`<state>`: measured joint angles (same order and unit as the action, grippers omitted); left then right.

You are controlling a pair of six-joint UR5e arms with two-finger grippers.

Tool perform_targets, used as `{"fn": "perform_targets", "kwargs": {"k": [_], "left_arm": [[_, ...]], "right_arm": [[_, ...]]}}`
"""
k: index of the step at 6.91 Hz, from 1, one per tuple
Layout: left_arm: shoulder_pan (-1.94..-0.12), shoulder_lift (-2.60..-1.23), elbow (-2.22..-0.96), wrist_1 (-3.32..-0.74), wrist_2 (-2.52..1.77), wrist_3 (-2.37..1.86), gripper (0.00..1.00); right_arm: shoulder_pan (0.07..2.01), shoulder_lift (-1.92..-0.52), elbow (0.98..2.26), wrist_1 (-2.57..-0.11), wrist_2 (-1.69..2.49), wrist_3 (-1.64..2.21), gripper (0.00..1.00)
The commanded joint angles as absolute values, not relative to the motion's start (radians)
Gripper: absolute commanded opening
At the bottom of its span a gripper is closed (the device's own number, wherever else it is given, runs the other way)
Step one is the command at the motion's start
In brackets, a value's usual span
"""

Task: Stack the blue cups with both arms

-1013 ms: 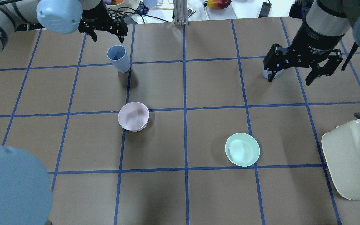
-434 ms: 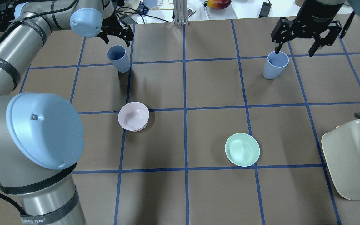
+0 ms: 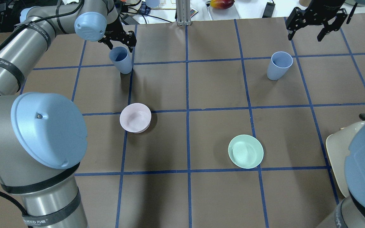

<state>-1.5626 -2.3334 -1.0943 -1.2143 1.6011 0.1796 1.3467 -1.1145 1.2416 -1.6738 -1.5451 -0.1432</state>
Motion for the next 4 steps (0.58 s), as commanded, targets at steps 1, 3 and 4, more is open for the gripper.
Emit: {"fn": "perform_targets", "kwargs": {"k": [1,3,4], "left_arm": [[-1.562,-2.33,-1.092,-1.213,1.601,0.178,0.91],[-1.569,-2.319,-1.089,-1.226,1.605,0.172,0.92],[-1.575,-2.312,-1.089,-1.242,1.605,0.166,0.92]], "right_arm": [[1.342,-0.996,1.235,-1.767,-1.546,-0.149,1.0],[1.342,-0.962,1.246,-1.767,-1.56,-0.152,1.0],[1.342,-0.959,1.274,-1.764,-1.562,-0.152,1.0]]}}
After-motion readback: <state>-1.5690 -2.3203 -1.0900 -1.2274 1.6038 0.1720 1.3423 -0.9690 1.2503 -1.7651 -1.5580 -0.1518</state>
